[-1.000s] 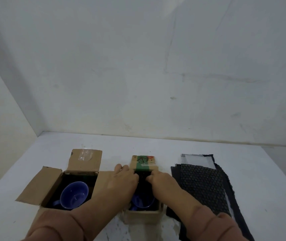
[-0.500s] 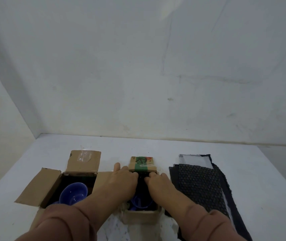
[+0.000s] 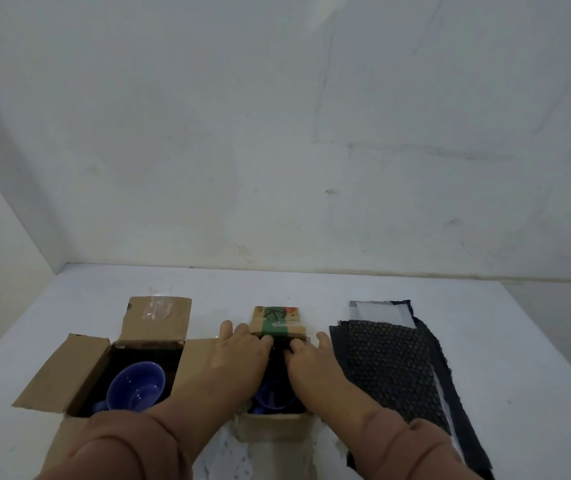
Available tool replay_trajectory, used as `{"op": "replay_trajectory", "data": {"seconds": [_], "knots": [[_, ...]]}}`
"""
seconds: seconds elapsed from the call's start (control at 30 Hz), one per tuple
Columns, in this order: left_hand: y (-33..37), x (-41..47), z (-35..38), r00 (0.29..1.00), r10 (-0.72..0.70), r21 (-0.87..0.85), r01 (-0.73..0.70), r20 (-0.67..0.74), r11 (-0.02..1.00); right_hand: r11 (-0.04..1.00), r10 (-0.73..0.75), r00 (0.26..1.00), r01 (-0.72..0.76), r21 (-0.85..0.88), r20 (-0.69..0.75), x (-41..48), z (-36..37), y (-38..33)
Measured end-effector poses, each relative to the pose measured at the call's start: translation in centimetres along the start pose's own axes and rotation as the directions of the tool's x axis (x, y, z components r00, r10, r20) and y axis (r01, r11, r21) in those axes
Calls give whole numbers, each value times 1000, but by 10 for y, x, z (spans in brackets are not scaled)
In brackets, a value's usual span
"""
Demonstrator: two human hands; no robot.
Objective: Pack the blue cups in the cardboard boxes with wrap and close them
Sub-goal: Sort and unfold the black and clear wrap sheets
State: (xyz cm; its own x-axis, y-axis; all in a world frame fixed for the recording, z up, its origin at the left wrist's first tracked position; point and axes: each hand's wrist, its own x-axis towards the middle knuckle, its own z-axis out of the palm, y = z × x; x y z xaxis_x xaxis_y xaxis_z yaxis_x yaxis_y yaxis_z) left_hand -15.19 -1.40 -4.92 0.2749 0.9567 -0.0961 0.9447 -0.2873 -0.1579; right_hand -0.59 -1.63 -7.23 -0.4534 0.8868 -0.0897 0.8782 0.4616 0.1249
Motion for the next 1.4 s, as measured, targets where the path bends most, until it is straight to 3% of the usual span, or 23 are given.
{"op": "replay_trajectory", "data": {"seconds": [0.13,0.33,0.47,0.53,0.6,0.67,0.7,0.77,0.87,0.97,1.1,1.2,1.3,1.4], "knots": [[-2,-2,1,999,31,55,-32,30,998,1000,6,999,-6,2,42,3,-5,-6],[-8,-11,0,1000,31,-5,-30,4,1000,991,39,999,-41,127,18,-6,-3,6],[-2,-12,-5,998,3,34,-5,59,999,996,-40,996,35,78,73,-12,-3,7],[6,-12,-9,999,-13,6,13,33,1000,985,-53,997,42,169,63,-12,-7,11],[18,-10,-12,1000,-5,-77,3,-28,997,930,-4,999,21,368,-48,-18,-9,22],[38,-5,-12,996,24,-228,-43,-88,973,801,199,966,-66,595,-162,-34,-9,41],[51,-1,-13,995,25,-358,-58,-96,932,718,337,929,-150,680,-151,-44,-6,54],[81,7,-16,999,9,-657,-30,-35,753,576,530,848,-346,740,-16,-66,3,81],[128,18,-17,995,11,-822,73,96,565,553,546,797,-574,604,258,-93,26,110],[164,29,-8,937,7,-856,317,350,408,653,431,834,-551,519,344,-111,46,120],[177,48,4,793,-66,-794,608,606,24,703,362,865,-498,507,348,-118,61,120],[177,55,6,777,-48,-778,624,628,-74,712,363,877,-479,513,315,-120,68,120],[180,61,8,803,7,-791,588,596,-172,700,376,874,-485,523,308,-120,71,121],[183,63,2,825,18,-809,558,565,-185,649,391,870,-491,581,300,-120,68,125]]}}
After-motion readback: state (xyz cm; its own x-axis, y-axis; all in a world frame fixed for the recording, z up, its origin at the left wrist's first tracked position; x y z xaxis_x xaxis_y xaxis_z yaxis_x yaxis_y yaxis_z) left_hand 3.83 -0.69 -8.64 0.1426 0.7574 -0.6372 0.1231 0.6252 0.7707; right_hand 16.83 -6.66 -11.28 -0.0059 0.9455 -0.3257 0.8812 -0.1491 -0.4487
